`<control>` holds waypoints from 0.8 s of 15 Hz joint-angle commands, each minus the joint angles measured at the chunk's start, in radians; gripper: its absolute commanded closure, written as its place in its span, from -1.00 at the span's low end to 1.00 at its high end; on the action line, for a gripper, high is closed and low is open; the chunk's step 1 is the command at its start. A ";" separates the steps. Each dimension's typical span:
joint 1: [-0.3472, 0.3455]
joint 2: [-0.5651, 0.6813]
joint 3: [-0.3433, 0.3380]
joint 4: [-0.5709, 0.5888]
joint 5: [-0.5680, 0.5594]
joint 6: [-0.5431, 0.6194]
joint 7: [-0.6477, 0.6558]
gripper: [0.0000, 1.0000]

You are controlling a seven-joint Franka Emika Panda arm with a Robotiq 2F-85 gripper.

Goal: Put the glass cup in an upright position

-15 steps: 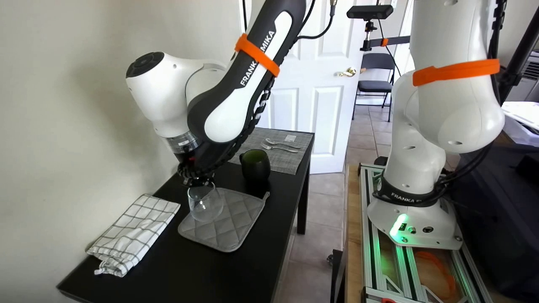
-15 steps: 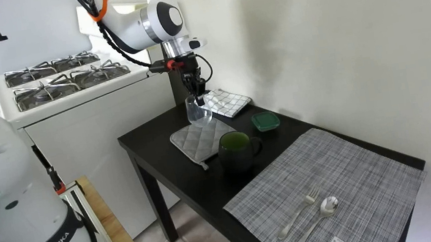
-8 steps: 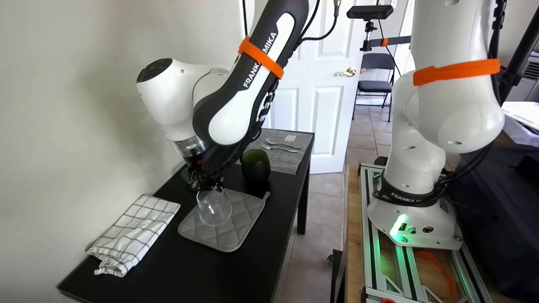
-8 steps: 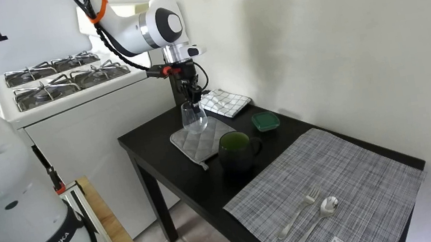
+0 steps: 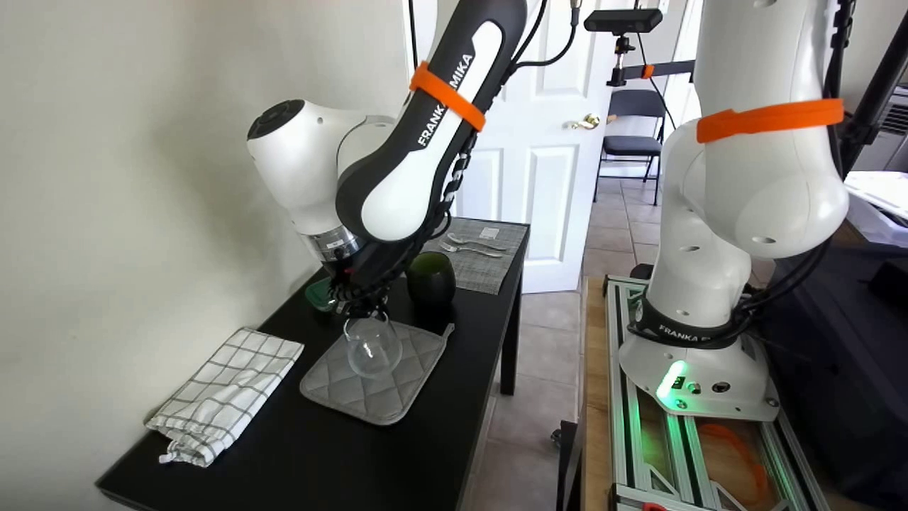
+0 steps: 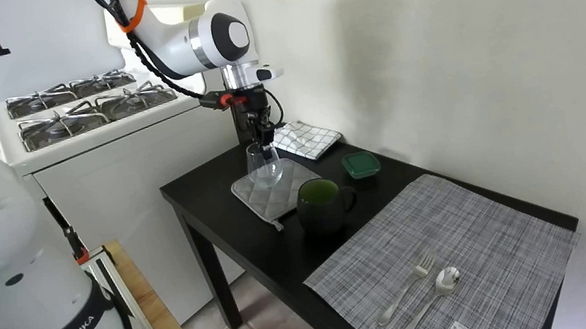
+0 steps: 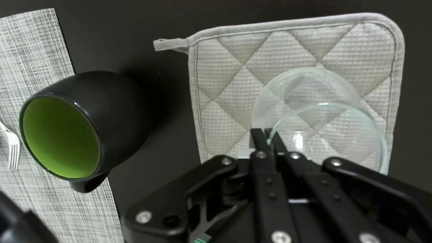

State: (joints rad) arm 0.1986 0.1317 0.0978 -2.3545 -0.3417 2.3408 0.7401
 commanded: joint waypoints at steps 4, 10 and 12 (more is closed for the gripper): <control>-0.018 -0.041 -0.005 -0.060 0.022 0.049 0.007 0.98; -0.024 -0.045 -0.014 -0.081 0.006 0.135 0.019 0.98; -0.027 -0.043 -0.016 -0.086 0.011 0.154 0.017 0.98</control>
State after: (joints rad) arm 0.1745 0.1188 0.0871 -2.3965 -0.3407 2.4414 0.7402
